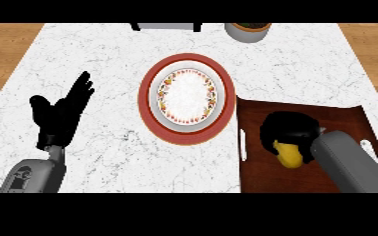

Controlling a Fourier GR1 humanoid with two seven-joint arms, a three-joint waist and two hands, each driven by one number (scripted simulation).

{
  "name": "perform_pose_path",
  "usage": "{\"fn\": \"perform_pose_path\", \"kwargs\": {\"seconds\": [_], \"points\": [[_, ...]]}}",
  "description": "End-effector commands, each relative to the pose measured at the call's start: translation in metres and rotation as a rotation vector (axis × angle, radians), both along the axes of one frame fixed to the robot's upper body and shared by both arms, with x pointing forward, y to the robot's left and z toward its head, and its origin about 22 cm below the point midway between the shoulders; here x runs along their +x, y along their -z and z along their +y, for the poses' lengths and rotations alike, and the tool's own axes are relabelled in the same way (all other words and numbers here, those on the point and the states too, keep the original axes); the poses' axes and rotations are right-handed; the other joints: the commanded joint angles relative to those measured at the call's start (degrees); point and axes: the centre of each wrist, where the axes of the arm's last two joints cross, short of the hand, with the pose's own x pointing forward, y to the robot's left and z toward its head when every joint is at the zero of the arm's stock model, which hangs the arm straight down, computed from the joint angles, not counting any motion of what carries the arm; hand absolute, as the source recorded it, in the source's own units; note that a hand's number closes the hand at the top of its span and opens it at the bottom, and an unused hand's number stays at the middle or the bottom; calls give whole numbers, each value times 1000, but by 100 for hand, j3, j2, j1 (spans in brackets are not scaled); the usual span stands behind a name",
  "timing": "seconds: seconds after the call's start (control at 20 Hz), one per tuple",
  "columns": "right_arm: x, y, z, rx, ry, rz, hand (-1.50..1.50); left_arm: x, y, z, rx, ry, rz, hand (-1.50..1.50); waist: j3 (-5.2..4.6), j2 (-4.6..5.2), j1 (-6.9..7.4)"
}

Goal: Pick the lemon from the tray and place it in the plate

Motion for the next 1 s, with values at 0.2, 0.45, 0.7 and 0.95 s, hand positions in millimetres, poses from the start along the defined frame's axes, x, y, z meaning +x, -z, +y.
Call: {"fn": "perform_pose_path", "kwargs": {"seconds": [0.2, 0.45, 0.7, 0.95], "points": [[-46, -19, 128, 528, -342, -18, 150, -8, 9, 13, 7, -48, 9, 0, 110, 14, -281], [-64, -76, 131, 705, -172, -63, 150, -2, -6, 14, 19, -64, -15, 0, 113, 40, -264], [-70, -100, 131, 654, -35, 46, 150, 0, 8, 8, 7, -33, -1, 0, 116, 104, -114], [-28, -106, 147, 650, 83, 114, 150, -3, 12, 2, 3, -15, -26, 0, 117, 116, -42]]}}
